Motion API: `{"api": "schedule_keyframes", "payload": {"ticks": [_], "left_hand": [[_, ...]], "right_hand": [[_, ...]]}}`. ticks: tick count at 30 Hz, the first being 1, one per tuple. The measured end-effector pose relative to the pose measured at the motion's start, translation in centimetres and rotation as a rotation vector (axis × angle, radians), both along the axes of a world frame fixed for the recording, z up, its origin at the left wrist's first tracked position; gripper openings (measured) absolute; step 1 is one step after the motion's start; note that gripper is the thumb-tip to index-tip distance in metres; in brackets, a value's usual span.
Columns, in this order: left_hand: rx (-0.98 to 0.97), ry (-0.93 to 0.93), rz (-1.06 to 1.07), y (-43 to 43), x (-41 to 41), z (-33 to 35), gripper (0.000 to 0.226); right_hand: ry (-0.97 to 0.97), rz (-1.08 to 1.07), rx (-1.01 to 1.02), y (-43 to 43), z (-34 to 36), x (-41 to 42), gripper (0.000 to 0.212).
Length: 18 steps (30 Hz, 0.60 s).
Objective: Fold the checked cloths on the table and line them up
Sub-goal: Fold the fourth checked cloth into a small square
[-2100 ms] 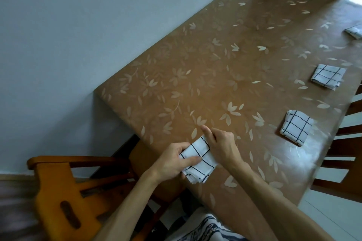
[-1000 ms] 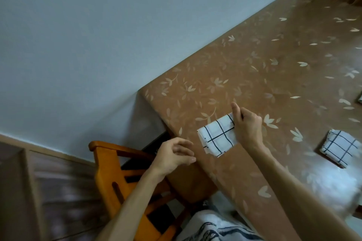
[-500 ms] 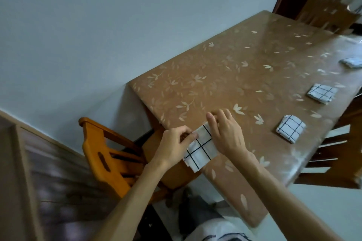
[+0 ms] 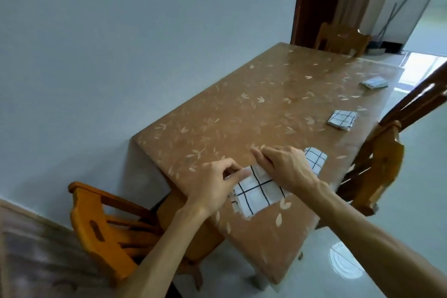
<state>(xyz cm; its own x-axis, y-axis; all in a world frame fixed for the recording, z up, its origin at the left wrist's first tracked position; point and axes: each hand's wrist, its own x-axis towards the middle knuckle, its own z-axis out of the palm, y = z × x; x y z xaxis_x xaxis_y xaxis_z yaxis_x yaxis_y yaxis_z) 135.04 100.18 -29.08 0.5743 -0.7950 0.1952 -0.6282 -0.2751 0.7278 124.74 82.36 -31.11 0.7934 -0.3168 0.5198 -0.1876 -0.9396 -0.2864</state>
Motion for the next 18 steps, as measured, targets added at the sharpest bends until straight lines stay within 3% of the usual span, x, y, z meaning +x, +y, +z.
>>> {"api": "schedule_keyframes", "payload": {"ticks": [9,14,18], "left_hand": [[-0.068,0.115,-0.003,-13.4,-10.7,2.4,0.016],[-0.065,0.159,-0.026,-19.6,-16.3,1.9,0.016],[-0.057,0.238,-0.051,-23.3,-18.3,1.1,0.011]], "right_hand": [[-0.044,-0.087,0.183,-13.3,3.0,-14.8,0.060],[0.051,-0.053,0.651,-17.6,3.2,-22.5,0.055],[0.150,0.007,1.037,-20.9,1.8,-25.7,0.028]]}}
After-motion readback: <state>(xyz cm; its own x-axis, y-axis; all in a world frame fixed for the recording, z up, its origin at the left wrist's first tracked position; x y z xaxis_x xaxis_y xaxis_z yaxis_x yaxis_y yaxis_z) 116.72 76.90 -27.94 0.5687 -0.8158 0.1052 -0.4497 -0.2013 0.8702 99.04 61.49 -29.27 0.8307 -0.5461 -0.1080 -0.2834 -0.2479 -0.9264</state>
